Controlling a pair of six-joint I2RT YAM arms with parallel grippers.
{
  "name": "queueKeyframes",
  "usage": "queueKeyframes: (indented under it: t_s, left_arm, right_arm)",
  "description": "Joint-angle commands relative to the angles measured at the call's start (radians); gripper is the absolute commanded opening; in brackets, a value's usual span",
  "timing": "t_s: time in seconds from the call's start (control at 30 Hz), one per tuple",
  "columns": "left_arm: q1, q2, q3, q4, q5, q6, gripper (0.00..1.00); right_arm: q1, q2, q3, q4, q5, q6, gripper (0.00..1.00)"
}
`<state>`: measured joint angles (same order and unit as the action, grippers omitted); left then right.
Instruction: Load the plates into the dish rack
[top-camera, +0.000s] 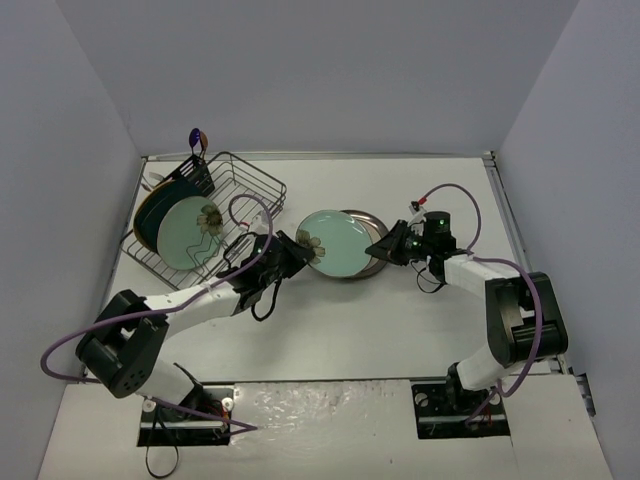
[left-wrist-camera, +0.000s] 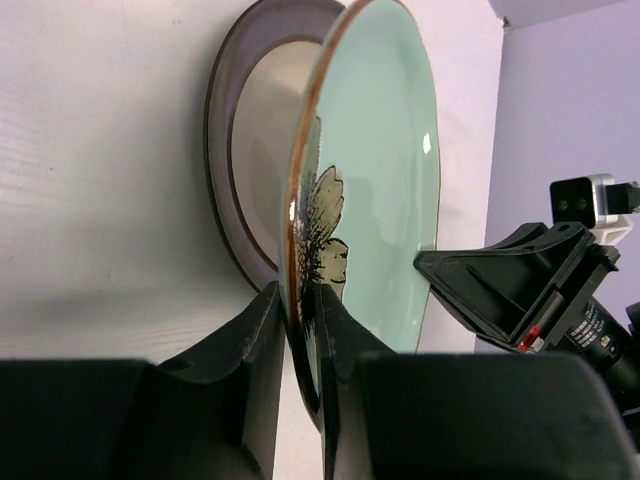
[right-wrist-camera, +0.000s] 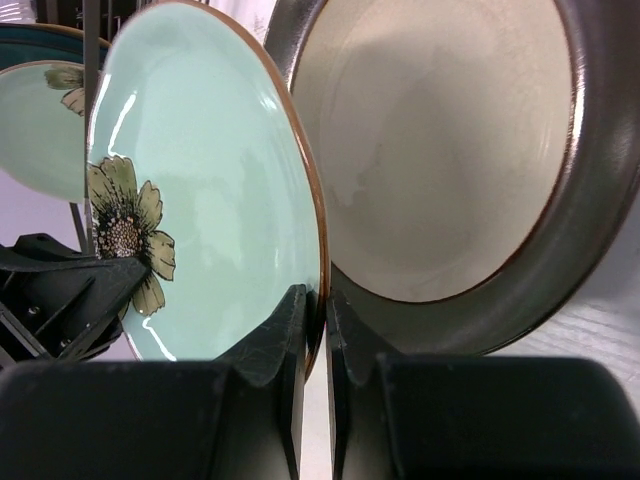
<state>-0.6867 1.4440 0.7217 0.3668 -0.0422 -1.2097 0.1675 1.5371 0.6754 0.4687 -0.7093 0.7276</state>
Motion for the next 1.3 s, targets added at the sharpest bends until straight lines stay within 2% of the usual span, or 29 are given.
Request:
queueKeyframes:
  t_s: [0.0,0.1,0.2,0.33,0.4,0.53,0.63,0.87,1.03,1.27]
  left_arm:
    - [-0.019,-0.09,0.058,0.351,0.059,0.025,0.05]
    - [-0.02,-0.114,0.055,0.355,0.064,0.045,0.0]
    - [-0.019,-0.146,0.049,0.351,0.052,0.067,0.0]
    - [-0.019,-0.19,0.045,0.336,0.028,0.083,0.0]
    - [-0.02,-0.218,0.052,0.292,0.011,0.104,0.0]
    - [-0.018,-0.249,0.072,0.232,-0.018,0.132,0.0]
    - [-0.018,-0.269,0.092,0.16,-0.05,0.172,0.0]
    - [-0.017,-0.313,0.164,-0.048,-0.154,0.377,0.0]
    - [-0.017,-0.342,0.23,-0.175,-0.212,0.524,0.0]
    - [-0.008,-0.383,0.493,-0.518,-0.328,0.928,0.0]
  right_arm:
    - [0.064,-0.082,0.024,0.094,-0.151,0.014,0.0]
    - [0.064,-0.107,0.015,0.096,-0.135,0.021,0.02]
    - [0.064,-0.133,0.009,0.09,-0.12,0.02,0.13]
    - [0.064,-0.153,0.012,0.06,-0.103,-0.003,0.37]
    - [0.063,-0.165,0.014,0.045,-0.091,-0.015,0.59]
    - [0.062,-0.186,0.02,0.027,-0.076,-0.027,0.79]
    - [0.056,-0.201,0.034,-0.004,-0.069,-0.044,0.88]
    - [0.031,-0.27,0.094,-0.105,-0.059,-0.103,1.0]
    - [0.02,-0.332,0.139,-0.191,-0.023,-0.149,1.0]
    - [0.02,-0.442,0.108,-0.203,0.058,-0.189,1.0]
